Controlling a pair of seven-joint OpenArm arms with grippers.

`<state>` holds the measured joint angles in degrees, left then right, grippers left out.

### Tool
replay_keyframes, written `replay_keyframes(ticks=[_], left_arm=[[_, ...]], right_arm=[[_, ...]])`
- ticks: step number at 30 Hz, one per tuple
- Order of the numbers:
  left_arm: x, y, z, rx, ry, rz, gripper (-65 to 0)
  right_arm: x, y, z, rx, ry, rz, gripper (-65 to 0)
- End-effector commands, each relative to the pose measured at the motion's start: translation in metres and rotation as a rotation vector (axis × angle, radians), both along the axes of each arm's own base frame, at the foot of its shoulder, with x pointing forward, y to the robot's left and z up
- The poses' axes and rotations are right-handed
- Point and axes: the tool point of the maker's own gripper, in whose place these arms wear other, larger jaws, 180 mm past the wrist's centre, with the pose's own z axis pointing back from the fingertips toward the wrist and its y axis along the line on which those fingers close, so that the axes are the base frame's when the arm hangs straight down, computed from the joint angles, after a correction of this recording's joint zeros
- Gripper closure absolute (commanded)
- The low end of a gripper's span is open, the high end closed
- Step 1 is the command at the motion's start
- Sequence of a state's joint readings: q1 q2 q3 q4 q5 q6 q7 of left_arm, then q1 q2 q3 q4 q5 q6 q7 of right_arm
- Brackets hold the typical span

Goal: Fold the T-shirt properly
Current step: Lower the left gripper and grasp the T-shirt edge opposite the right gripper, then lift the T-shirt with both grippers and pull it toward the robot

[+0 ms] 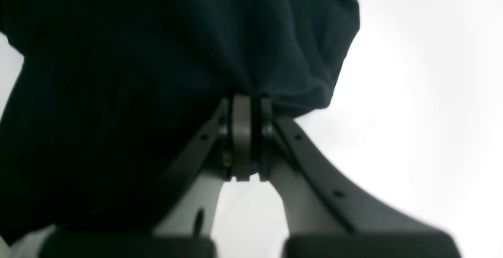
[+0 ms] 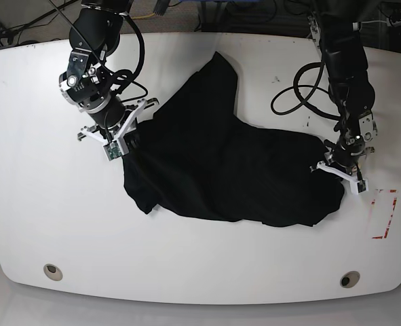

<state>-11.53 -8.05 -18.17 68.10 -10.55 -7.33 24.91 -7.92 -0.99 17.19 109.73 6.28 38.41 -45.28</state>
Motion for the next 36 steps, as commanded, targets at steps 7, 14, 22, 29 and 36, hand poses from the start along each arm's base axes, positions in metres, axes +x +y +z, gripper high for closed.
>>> replay_keyframes(ticks=[7, 14, 22, 29, 36], left_arm=[[0.017, 0.001, 0.107, 0.110, -0.226, -0.036, 0.0], [0.012, -0.007, 0.180, 0.195, -0.357, -0.064, 0.0], [0.018, -0.005, 0.251, 0.278, -0.475, -0.076, 0.0], [0.027, 0.006, 0.328, 0.341, -0.593, -0.049, 0.0], [0.024, 0.020, 0.415, 0.393, -0.725, 0.001, 0.0]], right_arm=[[0.052, -0.009, 0.053, -0.010, -0.175, 0.009, 0.0], [0.099, -0.019, 0.088, -0.018, -0.259, 0.009, 0.0], [0.155, -0.025, 0.146, -0.033, -0.367, 0.024, 0.0], [0.192, -0.022, 0.213, -0.087, -0.476, 0.069, 0.0], [0.209, -0.039, 0.299, -0.203, -0.584, 0.049, 0.0]])
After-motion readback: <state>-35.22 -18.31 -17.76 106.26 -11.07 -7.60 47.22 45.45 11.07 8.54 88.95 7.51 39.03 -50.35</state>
